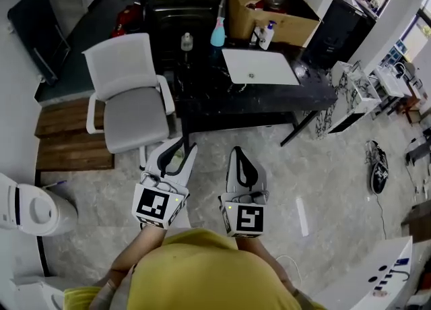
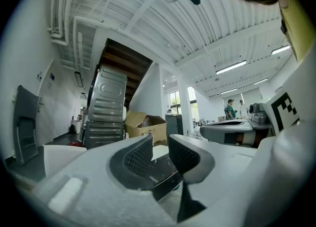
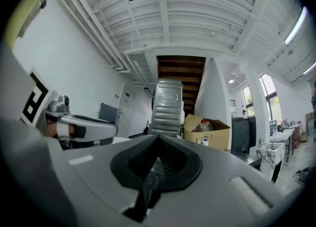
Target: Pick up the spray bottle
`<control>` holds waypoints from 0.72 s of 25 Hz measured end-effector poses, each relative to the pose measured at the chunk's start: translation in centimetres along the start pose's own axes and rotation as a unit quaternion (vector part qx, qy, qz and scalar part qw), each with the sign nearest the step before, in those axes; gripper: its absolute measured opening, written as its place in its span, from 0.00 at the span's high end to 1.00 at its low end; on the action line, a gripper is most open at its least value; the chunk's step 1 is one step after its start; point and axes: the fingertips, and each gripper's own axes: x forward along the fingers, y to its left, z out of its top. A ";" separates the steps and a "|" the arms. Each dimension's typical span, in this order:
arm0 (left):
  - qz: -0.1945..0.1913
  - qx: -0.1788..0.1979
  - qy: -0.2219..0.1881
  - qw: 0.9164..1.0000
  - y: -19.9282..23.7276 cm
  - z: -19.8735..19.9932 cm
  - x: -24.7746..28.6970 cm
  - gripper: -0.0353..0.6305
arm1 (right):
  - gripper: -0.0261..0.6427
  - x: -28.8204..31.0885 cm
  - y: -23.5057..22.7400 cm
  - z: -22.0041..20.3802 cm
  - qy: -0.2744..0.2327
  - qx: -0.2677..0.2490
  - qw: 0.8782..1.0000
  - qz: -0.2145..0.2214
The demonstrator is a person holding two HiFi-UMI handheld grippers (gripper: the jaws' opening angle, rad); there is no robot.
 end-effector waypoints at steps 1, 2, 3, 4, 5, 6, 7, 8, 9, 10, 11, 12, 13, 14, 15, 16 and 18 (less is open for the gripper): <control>-0.002 -0.002 -0.002 1.000 0.6 -0.3 0.8 0.79 | 0.96 0.7 -0.3 -0.4 0.001 -0.001 1.000 -0.003; -0.004 -0.003 -0.005 1.000 1.2 -0.6 1.6 0.79 | 0.96 1.6 -0.6 -0.8 0.002 -0.002 1.000 -0.007; -0.006 -0.005 -0.007 1.000 2.0 -0.9 2.6 0.79 | 0.96 2.6 -0.9 -1.2 0.003 -0.004 1.000 -0.010; -0.009 -0.007 -0.007 1.000 2.8 -1.2 3.7 0.79 | 0.96 3.7 -1.2 -1.5 0.003 -0.007 1.000 -0.013; -0.013 -0.008 -0.007 1.000 3.6 -1.5 4.8 0.79 | 0.96 5.0 -1.4 -1.7 0.003 -0.008 1.000 -0.017; -0.017 -0.008 -0.007 1.000 4.6 -1.7 6.0 0.79 | 0.96 6.5 -1.6 -1.8 0.003 -0.005 1.000 -0.020; -0.021 -0.008 -0.008 1.000 5.6 -1.8 7.2 0.79 | 0.96 8.0 -1.7 -1.7 0.001 -0.001 1.000 -0.022; -0.024 -0.007 -0.009 1.000 6.7 -1.8 8.4 0.79 | 0.96 9.6 -1.8 -1.7 -0.001 0.001 1.000 -0.024; -0.028 -0.006 -0.010 1.000 7.8 -1.8 9.7 0.79 | 0.96 11.2 -2.0 -1.9 -0.001 -0.002 1.000 -0.026; -0.032 -0.004 -0.010 0.999 9.0 -1.7 11.0 0.79 | 0.96 12.8 -2.2 -2.0 0.001 -0.005 1.000 -0.030; -0.038 -0.004 -0.008 0.999 10.1 -1.7 12.3 0.79 | 0.96 14.4 -2.5 -2.0 0.002 -0.003 0.999 -0.036; -0.046 -0.004 -0.006 0.999 11.1 -1.7 13.6 0.79 | 0.96 15.9 -2.7 -1.9 0.004 0.000 0.999 -0.042; -0.054 -0.005 -0.004 0.999 12.0 -1.7 14.8 0.78 | 0.96 17.4 -3.0 -1.9 0.006 0.002 0.999 -0.048; -0.062 -0.007 -0.002 0.998 12.9 -1.7 16.1 0.78 | 0.96 18.9 -3.2 -2.0 0.008 0.002 0.999 -0.053; -0.069 -0.009 -0.001 0.998 13.8 -1.8 17.3 0.78 | 0.96 20.3 -3.5 -2.3 0.011 0.000 0.998 -0.057; -0.075 -0.010 -0.001 0.997 14.7 -1.9 18.5 0.78 | 0.96 21.8 -3.7 -2.6 0.013 -0.001 0.998 -0.061; -0.087 -0.013 0.002 0.996 16.5 -2.4 20.8 0.78 | 0.96 24.7 -4.0 -3.2 0.016 0.000 0.997 -0.069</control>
